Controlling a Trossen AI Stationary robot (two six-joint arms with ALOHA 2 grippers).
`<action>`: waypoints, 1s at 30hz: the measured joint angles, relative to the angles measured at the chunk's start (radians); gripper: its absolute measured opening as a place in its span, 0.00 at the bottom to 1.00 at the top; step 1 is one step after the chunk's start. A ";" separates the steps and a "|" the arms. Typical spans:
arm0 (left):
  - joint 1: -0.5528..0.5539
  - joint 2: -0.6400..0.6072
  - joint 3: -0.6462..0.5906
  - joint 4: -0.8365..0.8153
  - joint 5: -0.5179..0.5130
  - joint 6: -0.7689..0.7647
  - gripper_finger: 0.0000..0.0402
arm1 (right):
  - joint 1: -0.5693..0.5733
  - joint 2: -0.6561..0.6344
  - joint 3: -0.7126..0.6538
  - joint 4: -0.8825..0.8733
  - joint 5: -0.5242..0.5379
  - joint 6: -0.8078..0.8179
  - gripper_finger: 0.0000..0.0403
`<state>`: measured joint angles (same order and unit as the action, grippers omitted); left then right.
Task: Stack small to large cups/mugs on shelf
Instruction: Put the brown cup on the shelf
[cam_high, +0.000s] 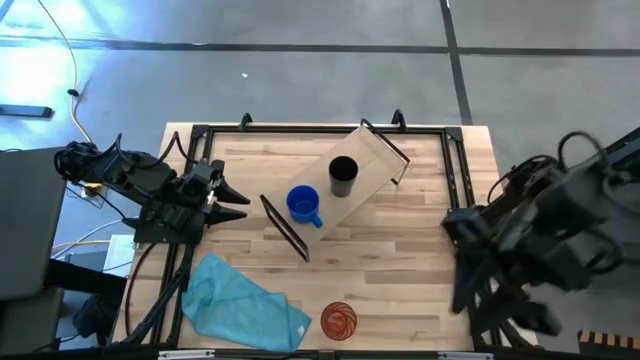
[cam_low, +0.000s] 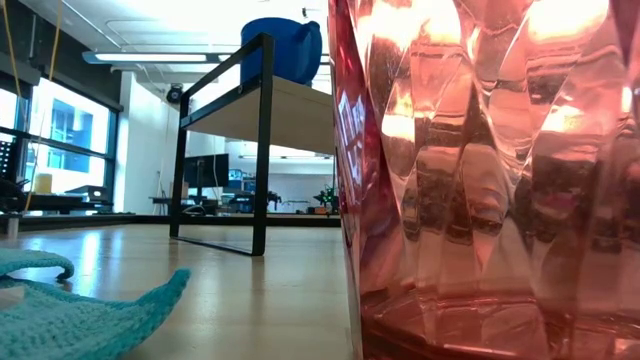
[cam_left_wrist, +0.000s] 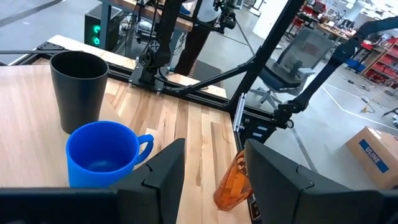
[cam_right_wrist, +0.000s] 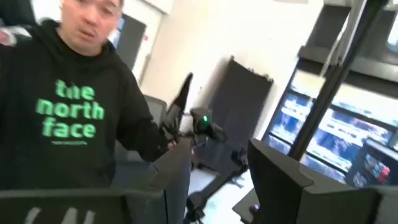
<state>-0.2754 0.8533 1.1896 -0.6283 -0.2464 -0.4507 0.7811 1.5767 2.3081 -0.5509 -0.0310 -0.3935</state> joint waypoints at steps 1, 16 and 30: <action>0.000 0.002 0.000 0.000 0.000 0.000 0.39 | 0.000 -0.010 0.000 -0.006 -0.009 0.000 0.37; 0.000 0.016 0.000 -0.002 -0.001 0.000 0.39 | 0.034 -0.087 0.000 -0.185 0.040 0.045 0.37; 0.000 0.016 0.000 0.002 -0.027 0.002 0.39 | 0.069 -0.028 -0.002 -0.172 0.219 0.058 0.37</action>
<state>-0.2752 0.8696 1.1900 -0.6266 -0.2737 -0.4492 0.8496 1.5485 2.3058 -0.7229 0.1879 -0.3354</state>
